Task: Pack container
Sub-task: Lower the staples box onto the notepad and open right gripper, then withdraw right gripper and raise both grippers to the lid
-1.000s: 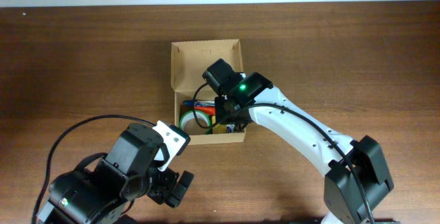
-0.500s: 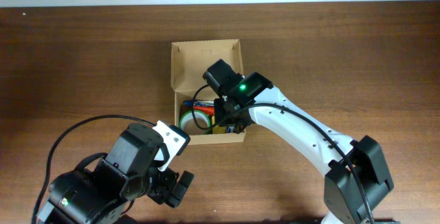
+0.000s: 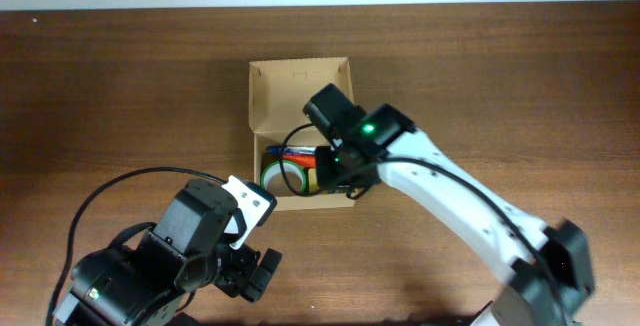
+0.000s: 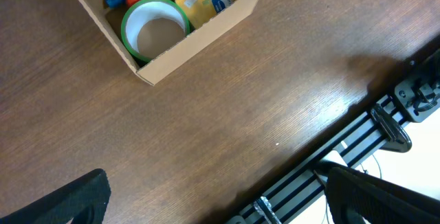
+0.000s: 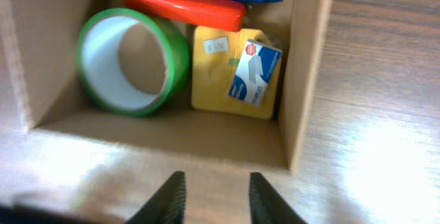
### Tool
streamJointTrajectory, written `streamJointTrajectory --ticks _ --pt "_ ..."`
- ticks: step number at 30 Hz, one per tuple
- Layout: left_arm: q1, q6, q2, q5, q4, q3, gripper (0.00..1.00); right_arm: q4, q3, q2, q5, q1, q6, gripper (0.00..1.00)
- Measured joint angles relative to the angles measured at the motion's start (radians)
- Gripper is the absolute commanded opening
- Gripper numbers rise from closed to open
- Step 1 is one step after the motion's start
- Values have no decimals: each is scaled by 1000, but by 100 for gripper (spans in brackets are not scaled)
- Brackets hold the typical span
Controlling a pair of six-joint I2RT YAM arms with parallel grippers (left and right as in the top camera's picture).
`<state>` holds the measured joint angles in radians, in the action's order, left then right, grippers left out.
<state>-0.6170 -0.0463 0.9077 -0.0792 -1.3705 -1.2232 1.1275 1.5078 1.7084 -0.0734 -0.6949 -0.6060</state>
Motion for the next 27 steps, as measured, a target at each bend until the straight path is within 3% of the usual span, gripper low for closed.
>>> streamJointTrajectory --ticks 3,18,19,20,21,27 --pt "0 0 0 0 4 0 100 31 6 -64 0 0 35 4" --pt "0 0 0 0 114 0 100 82 11 -113 -4 11 162 4" --pt "0 0 0 1 136 0 96 85 11 -113 -4 18 167 4" --pt "0 -1 0 3 154 0 81 86 11 -113 -4 28 172 4" --pt "0 -8 0 11 170 0 72 87 11 -113 -4 41 178 4" --pt "28 -24 6 109 206 0 61 89 11 -113 -23 135 222 4"
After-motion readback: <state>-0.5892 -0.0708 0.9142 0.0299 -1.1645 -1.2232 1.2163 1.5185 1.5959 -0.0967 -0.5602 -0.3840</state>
